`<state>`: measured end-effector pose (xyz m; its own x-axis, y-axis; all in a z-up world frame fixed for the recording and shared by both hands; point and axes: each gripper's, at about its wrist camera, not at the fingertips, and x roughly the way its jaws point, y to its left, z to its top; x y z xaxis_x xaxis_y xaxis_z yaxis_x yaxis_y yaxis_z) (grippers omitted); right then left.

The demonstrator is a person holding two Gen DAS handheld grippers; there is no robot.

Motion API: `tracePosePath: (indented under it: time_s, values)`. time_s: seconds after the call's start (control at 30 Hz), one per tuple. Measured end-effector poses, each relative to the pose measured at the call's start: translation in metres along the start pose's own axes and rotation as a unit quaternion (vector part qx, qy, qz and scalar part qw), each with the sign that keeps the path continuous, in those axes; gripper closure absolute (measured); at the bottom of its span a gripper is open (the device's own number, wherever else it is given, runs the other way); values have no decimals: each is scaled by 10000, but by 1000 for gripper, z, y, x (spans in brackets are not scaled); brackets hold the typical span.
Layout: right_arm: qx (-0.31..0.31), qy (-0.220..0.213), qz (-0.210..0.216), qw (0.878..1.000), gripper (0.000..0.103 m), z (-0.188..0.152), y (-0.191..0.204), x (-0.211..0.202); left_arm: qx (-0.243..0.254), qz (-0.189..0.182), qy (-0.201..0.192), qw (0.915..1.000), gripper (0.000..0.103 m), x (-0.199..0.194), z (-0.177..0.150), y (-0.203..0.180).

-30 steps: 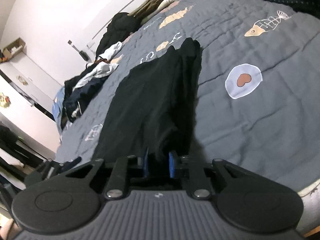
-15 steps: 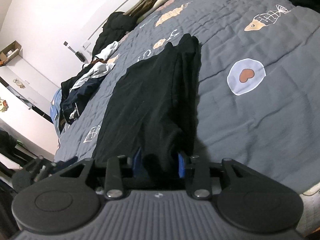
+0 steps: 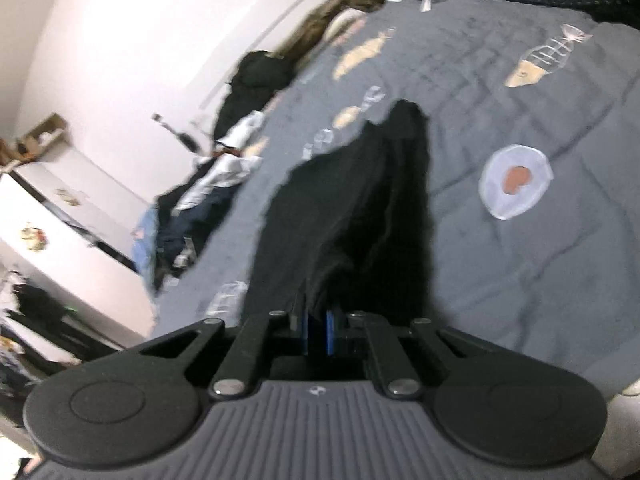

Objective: Fold clothes

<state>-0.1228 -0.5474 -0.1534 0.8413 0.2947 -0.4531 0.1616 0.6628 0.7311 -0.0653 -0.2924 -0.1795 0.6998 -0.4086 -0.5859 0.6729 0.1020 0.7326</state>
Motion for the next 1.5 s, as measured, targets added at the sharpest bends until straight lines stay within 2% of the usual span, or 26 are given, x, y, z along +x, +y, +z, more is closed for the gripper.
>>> tracePosePath:
  time_s: [0.07, 0.1, 0.2, 0.23, 0.3, 0.4, 0.5, 0.53, 0.6, 0.67, 0.73, 0.83, 0.93, 1.03, 1.07, 1.1, 1.2, 1.27, 1.37, 1.4, 1.5]
  values:
    - [98, 142, 71, 9998, 95, -1, 0, 3, 323, 48, 107, 9994, 87, 7, -1, -9]
    - [60, 224, -50, 9997, 95, -3, -1, 7, 442, 44, 162, 9989, 86, 11, -2, -13]
    - [-13, 479, -561, 9973, 95, -9, -12, 18, 491, -148, 321, 9982, 86, 22, -8, -19]
    - [-39, 552, -726, 9958, 96, -10, -15, 22, 455, -167, 327, 9983, 90, 21, -11, -15]
    - [-194, 625, -906, 9937, 96, -13, -18, 25, 384, -206, 340, 9985, 93, 19, -17, -7]
    - [-338, 657, -954, 9927, 96, -16, -17, 24, 277, -264, 359, 9986, 93, 16, -27, 4]
    - [-407, 658, -959, 9924, 96, -18, -16, 18, 366, -285, 382, 9982, 87, 16, -27, 12]
    - [-428, 654, -961, 9923, 96, -18, -15, 15, 274, -302, 378, 9985, 84, 14, -26, 14]
    - [-603, 682, -1038, 9904, 96, -18, -11, 12, -224, -381, 334, 9985, 80, 5, -24, 23]
    - [-775, 745, -1134, 9877, 95, -18, -9, 8, -722, -458, 288, 9959, 61, -3, -23, 32]
    - [-907, 797, -1227, 9851, 94, -19, -9, 4, -1218, -534, 242, 9908, 54, -12, -21, 41]
    - [-998, 793, -1190, 9847, 93, -19, -7, -6, -1955, -646, 172, 9784, 52, -26, -19, 55]
    - [-965, 691, -1160, 9861, 91, -18, -6, -16, -2682, -754, 101, 9604, 46, -39, -16, 68]
    - [-917, 512, -1173, 9875, 88, -14, -6, -25, -3392, -858, 29, 9368, 37, -52, -14, 82]
    - [-844, 386, -1141, 9891, 86, -11, -8, -27, -3780, -944, -14, 9210, 35, -55, -14, 86]
    - [-770, 259, -1108, 9905, 84, -8, -10, -29, -4506, -1144, -100, 8853, 35, -55, -18, 89]
    - [-549, -120, -1008, 9933, 66, 0, -15, -36, -6235, -1618, -278, 7644, 35, -51, -28, 79]
    - [-401, -373, -940, 9941, 59, 6, -18, -41, -7033, -1804, -314, 6869, 35, -43, -35, 61]
    - [-334, -587, -859, 9940, 55, 10, -20, -43, -7888, -2050, -258, 5789, 35, -28, -47, 33]
    - [-340, -624, -841, 9939, 55, 11, -20, -43, -8097, -2109, -256, 5470, 35, -23, -50, 24]
    - [-297, -714, -778, 9940, 54, 14, -21, -44, -8403, -2174, -377, 4952, 35, -11, -50, 4]
